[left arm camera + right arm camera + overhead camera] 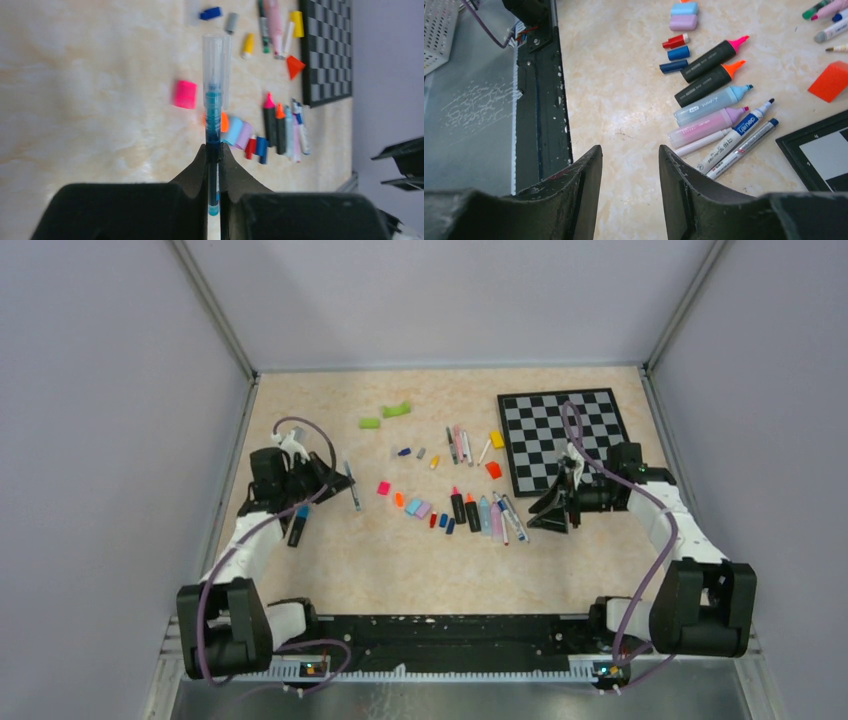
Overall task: Open the pen caps
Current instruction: Pick up the pen from the center of the board, then open the pen cap from the pen.
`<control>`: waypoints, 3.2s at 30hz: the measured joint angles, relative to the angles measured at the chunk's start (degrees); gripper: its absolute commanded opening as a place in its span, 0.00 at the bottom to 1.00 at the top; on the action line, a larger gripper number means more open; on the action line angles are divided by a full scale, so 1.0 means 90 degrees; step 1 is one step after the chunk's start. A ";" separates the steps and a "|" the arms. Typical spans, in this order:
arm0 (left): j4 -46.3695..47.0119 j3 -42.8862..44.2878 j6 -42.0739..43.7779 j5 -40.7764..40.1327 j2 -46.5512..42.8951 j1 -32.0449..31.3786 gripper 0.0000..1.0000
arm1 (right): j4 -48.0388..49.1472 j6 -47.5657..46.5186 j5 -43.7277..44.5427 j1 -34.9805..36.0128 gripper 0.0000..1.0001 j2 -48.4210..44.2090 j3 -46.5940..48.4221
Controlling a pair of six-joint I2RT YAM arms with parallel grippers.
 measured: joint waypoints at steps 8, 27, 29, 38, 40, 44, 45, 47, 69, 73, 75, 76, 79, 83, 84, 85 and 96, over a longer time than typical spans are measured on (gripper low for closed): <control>0.2144 -0.1299 -0.1639 0.0658 -0.1401 -0.1647 0.01 | -0.0772 -0.0471 -0.0437 0.0636 0.45 -0.0143 0.0663; 0.4668 -0.0464 -0.2625 -0.2016 0.0107 -0.5656 0.00 | 0.6142 0.7711 -0.0109 0.2482 0.44 -0.0488 -0.0823; 0.4702 -0.0296 -0.2603 -0.2188 0.0287 -0.5841 0.00 | 0.6509 0.8155 -0.0017 0.2521 0.43 -0.0488 -0.0964; 0.4942 0.0063 -0.2569 -0.2812 0.0806 -0.6353 0.00 | 0.7560 0.9311 0.0612 0.2550 0.17 -0.0508 -0.1343; 0.4971 0.0078 -0.2557 -0.2883 0.0806 -0.6409 0.01 | 0.7669 0.9481 0.0704 0.2548 0.00 -0.0508 -0.1389; 0.5003 0.0141 -0.2458 -0.3007 0.0806 -0.6467 0.17 | 0.7907 0.9792 0.0806 0.2535 0.00 -0.0510 -0.1433; 0.5008 0.0143 -0.2453 -0.3011 0.0806 -0.6467 0.24 | 0.7922 0.9823 0.0809 0.2535 0.00 -0.0512 -0.1433; 0.4959 0.0163 -0.2363 -0.3028 0.0777 -0.6477 0.38 | 0.7985 0.9828 0.0809 0.2535 0.00 -0.0520 -0.1460; 0.5571 -0.0294 -0.0911 -0.1387 -0.0447 -0.6339 0.84 | 0.6613 0.7116 -0.1593 0.2453 0.00 -0.1095 -0.1513; 0.5804 -0.0114 -0.0998 -0.0937 0.0102 -0.6339 0.74 | 0.6441 0.6951 -0.1693 0.2453 0.00 -0.1095 -0.1513; 0.5870 0.0058 -0.1054 -0.0763 0.0328 -0.6339 0.68 | 0.6399 0.6902 -0.1719 0.2453 0.00 -0.1095 -0.1513; 0.5928 0.0112 -0.1093 -0.0712 0.0393 -0.6339 0.65 | 0.6380 0.6883 -0.1724 0.2453 0.00 -0.1095 -0.1513; 0.6217 0.0238 -0.1234 -0.0551 0.0580 -0.6339 0.56 | 0.6358 0.6861 -0.1739 0.2453 0.00 -0.1095 -0.1513; 0.6552 0.0277 -0.1443 -0.0437 0.0787 -0.6339 0.32 | 0.6326 0.6817 -0.1744 0.2453 0.00 -0.1095 -0.1513; 0.6584 0.0277 -0.1491 -0.0410 0.0823 -0.6339 0.19 | 0.6329 0.6812 -0.1746 0.2453 0.00 -0.1095 -0.1513; 0.6620 0.0282 -0.1508 -0.0379 0.0865 -0.6339 0.06 | 0.6326 0.6810 -0.1746 0.2453 0.00 -0.1095 -0.1513; 0.6205 0.0503 -0.1625 -0.0255 0.0969 -0.6018 0.00 | 0.6997 0.6955 -0.1549 0.2453 0.00 -0.1083 -0.1800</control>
